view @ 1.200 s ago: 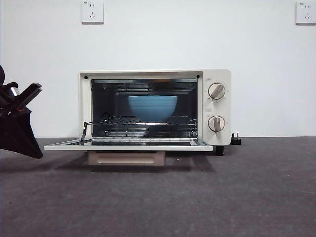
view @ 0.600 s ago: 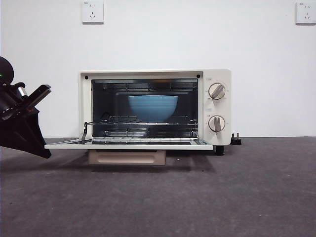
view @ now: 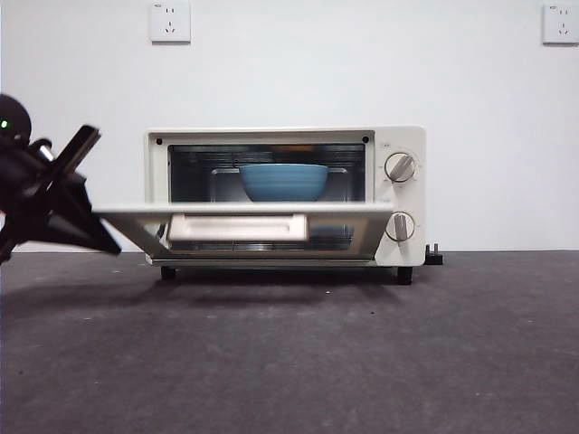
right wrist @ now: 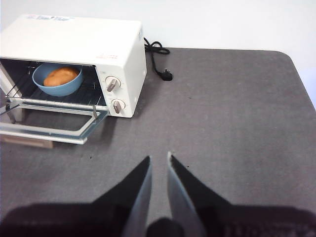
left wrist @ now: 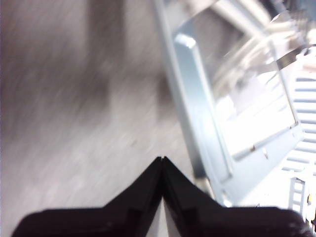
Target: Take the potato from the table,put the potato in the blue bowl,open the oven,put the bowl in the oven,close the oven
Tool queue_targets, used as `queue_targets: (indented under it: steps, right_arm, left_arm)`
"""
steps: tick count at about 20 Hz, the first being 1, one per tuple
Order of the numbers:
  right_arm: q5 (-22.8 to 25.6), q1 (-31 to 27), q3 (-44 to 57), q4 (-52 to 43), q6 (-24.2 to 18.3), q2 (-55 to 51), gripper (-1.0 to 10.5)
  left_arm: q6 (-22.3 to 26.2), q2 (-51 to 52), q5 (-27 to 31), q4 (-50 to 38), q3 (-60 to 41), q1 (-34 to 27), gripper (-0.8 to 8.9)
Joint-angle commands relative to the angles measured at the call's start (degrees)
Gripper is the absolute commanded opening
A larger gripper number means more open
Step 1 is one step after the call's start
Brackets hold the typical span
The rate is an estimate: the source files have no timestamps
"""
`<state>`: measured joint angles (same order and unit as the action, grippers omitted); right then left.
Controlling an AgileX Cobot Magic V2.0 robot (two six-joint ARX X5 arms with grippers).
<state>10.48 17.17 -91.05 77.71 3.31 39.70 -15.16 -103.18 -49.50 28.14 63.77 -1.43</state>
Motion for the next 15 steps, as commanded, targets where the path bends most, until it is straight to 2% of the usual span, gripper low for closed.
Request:
queue_targets:
  steps: [1, 15]
  right_arm:
    - [-0.4, 0.0, 0.4, 1.2, 1.0, -0.2, 0.6]
    - [-0.7, 0.0, 0.4, 1.2, 1.3, -0.2, 0.6]
  left_arm:
    - [-0.7, -0.4, -2.0, -0.1, 3.5, 0.7, -0.08]
    - [-5.9, -0.4, -1.9, -1.0, 21.4, 0.8, -0.08]
